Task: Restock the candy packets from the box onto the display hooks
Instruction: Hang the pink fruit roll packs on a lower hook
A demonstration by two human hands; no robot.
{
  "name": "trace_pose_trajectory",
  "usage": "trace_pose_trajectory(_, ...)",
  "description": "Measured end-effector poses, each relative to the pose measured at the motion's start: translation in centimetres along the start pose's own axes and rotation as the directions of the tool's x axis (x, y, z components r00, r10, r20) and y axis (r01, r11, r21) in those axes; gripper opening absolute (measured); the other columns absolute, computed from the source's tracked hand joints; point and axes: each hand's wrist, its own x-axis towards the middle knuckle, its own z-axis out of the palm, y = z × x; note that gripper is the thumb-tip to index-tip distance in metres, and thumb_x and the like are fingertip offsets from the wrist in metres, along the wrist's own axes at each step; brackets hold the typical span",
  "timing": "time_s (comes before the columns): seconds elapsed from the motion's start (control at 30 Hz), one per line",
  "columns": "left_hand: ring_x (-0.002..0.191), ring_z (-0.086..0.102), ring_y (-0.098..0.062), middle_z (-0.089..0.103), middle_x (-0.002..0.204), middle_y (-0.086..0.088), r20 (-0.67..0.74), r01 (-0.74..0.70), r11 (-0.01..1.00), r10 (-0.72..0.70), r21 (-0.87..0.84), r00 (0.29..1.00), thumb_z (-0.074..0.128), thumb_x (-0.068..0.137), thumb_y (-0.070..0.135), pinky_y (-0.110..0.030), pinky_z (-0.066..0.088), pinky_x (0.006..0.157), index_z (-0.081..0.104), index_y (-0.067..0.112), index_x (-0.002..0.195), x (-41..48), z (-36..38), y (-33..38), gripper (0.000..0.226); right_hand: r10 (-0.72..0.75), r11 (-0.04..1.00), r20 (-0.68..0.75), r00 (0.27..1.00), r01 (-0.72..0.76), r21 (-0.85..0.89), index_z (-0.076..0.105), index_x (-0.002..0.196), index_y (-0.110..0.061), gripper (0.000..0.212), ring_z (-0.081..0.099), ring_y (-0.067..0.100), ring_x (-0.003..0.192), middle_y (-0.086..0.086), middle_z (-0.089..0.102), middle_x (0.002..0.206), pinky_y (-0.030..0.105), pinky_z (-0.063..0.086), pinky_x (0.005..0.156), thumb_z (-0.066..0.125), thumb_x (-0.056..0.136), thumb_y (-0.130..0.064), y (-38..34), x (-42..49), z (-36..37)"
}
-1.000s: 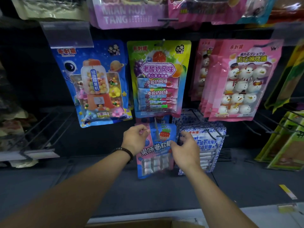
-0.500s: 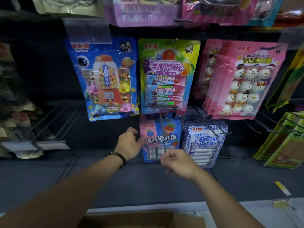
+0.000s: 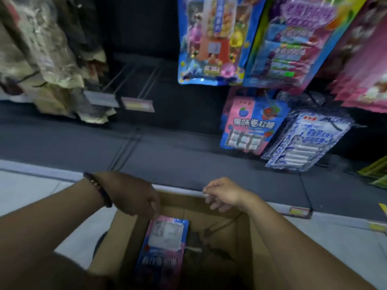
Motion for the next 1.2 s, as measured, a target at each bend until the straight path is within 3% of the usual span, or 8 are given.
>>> trace_pose_trajectory(0.17, 0.112, 0.062, -0.021, 0.068, 0.126, -0.002, 0.007, 0.079, 0.996, -0.079, 0.052, 0.997, 0.044, 0.108, 0.052, -0.03, 0.044, 0.087, 0.07, 0.016, 0.124, 0.4, 0.2, -1.0, 0.047, 0.257, 0.952, -0.006, 0.966, -0.252, 0.173, 0.061, 0.121, -0.019, 0.019, 0.068, 0.019, 0.072, 0.004, 0.071, 0.096, 0.029, 0.052, 0.063, 0.056, 0.108, -0.031, 5.7, 4.1, 9.2)
trace_pose_trajectory(0.33, 0.09, 0.057, -0.013, 0.065, 0.108, 0.005, -0.081, 0.042, 0.997, -0.047, -0.062, 0.996, 0.058, 0.103, 0.051, -0.019, 0.044, 0.067, 0.071, 0.018, 0.12, 1.7, 0.3, -3.2, 0.04, 0.421, 0.856, 0.148, 0.895, -0.446, 0.261, 0.065, 0.103, -0.019, 0.013, 0.068, 0.012, 0.077, 0.001, 0.07, 0.103, 0.031, 0.052, 0.07, 0.062, 0.103, -0.032, 10.2, 5.5, 17.4)
trace_pose_trajectory(0.53, 0.091, 0.056, -0.015, 0.062, 0.105, 0.003, -0.066, 0.071, 0.996, -0.074, -0.055, 0.995, 0.059, 0.104, 0.045, -0.017, 0.04, 0.064, 0.07, 0.014, 0.12, 3.3, 1.1, -4.4, 0.037, 0.431, 0.832, 0.089, 0.898, -0.434, 0.347, 0.079, 0.114, -0.02, 0.042, 0.075, 0.026, 0.101, 0.009, 0.079, 0.112, 0.047, 0.061, 0.098, 0.093, 0.077, -0.035, 18.1, 11.4, 25.0)
trace_pose_trajectory(0.63, 0.098, 0.065, -0.02, 0.069, 0.109, 0.001, -0.025, 0.075, 0.997, -0.075, 0.014, 0.997, 0.05, 0.104, 0.054, -0.035, 0.055, 0.089, 0.071, 0.014, 0.112, 3.1, 0.6, -4.8, 0.046, 0.502, 0.77, 0.1, 0.859, -0.496, 0.402, 0.074, 0.119, -0.014, 0.062, 0.075, 0.032, 0.102, 0.015, 0.075, 0.119, 0.052, 0.063, 0.092, 0.093, 0.07, -0.047, 17.2, 11.3, 26.2)
trace_pose_trajectory(0.87, 0.104, 0.071, -0.028, 0.071, 0.114, -0.002, -0.024, 0.115, 0.99, -0.113, 0.085, 0.993, 0.045, 0.101, 0.064, -0.046, 0.057, 0.097, 0.072, 0.02, 0.114, 2.9, -0.5, -5.2, 0.053, 0.475, 0.85, 0.021, 0.88, -0.464, 0.25, 0.07, 0.129, -0.005, 0.05, 0.07, 0.031, 0.115, 0.016, 0.071, 0.129, 0.032, 0.054, 0.086, 0.066, 0.1, -0.046, 12.1, 8.6, 24.8)
trace_pose_trajectory(1.0, 0.109, 0.067, -0.025, 0.069, 0.121, -0.002, -0.043, 0.1, 0.989, -0.096, 0.112, 0.994, 0.045, 0.104, 0.059, -0.036, 0.055, 0.091, 0.071, 0.02, 0.121, 2.8, -0.7, -4.1, 0.05, 0.367, 0.895, -0.033, 0.93, -0.343, 0.286, 0.078, 0.116, -0.011, 0.023, 0.075, 0.029, 0.1, 0.012, 0.078, 0.11, 0.04, 0.061, 0.091, 0.064, 0.102, -0.023, 10.1, 8.1, 23.3)
trace_pose_trajectory(1.1, 0.116, 0.063, -0.025, 0.067, 0.131, -0.003, -0.065, 0.088, 0.991, -0.082, 0.104, 0.995, 0.047, 0.105, 0.055, -0.033, 0.051, 0.096, 0.069, 0.017, 0.128, 2.7, -0.7, -3.4, 0.049, 0.29, 0.873, 0.001, 0.957, -0.265, 0.41, 0.078, 0.111, -0.012, 0.022, 0.078, 0.032, 0.094, 0.013, 0.08, 0.107, 0.058, 0.061, 0.093, 0.06, 0.1, -0.009, 9.8, 8.7, 21.5)
trace_pose_trajectory(1.2, 0.117, 0.062, -0.026, 0.067, 0.131, -0.006, -0.079, 0.091, 0.991, -0.083, 0.1, 0.993, 0.05, 0.105, 0.053, -0.033, 0.049, 0.1, 0.068, 0.014, 0.127, 2.6, -0.4, -3.1, 0.048, 0.235, 0.82, 0.051, 0.971, -0.227, 0.525, 0.072, 0.113, -0.015, 0.024, 0.077, 0.028, 0.089, 0.01, 0.081, 0.101, 0.055, 0.062, 0.09, 0.051, 0.108, -0.005, 4.7, 5.1, 17.7)
